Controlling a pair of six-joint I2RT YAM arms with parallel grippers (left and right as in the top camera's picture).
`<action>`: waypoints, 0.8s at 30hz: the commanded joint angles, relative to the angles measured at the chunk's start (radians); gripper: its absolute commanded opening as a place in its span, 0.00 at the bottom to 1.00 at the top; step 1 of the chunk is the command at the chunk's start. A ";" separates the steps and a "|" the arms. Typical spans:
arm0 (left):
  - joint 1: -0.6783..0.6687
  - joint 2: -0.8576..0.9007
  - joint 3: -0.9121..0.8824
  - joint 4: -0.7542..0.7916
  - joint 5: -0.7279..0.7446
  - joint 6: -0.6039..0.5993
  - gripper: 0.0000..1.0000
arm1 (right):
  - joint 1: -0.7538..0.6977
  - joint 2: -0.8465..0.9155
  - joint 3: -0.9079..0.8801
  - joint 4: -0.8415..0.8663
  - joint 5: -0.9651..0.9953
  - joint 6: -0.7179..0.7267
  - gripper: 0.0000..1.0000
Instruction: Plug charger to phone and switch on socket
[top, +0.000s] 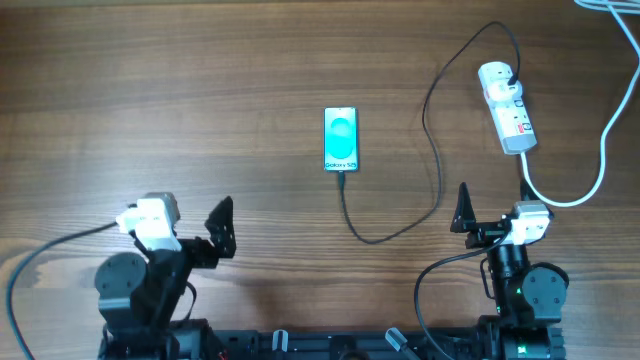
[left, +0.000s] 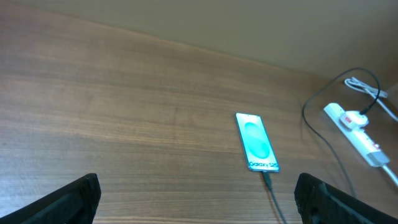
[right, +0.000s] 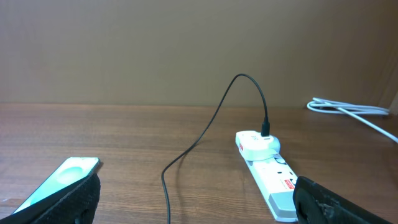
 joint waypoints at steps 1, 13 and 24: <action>0.009 -0.103 -0.082 0.027 0.014 0.068 1.00 | 0.005 -0.010 -0.002 0.001 0.010 -0.009 1.00; 0.009 -0.264 -0.349 0.369 0.002 0.068 1.00 | 0.005 -0.010 -0.002 0.001 0.010 -0.009 1.00; 0.009 -0.264 -0.494 0.652 -0.220 0.063 1.00 | 0.005 -0.010 -0.002 0.001 0.010 -0.009 1.00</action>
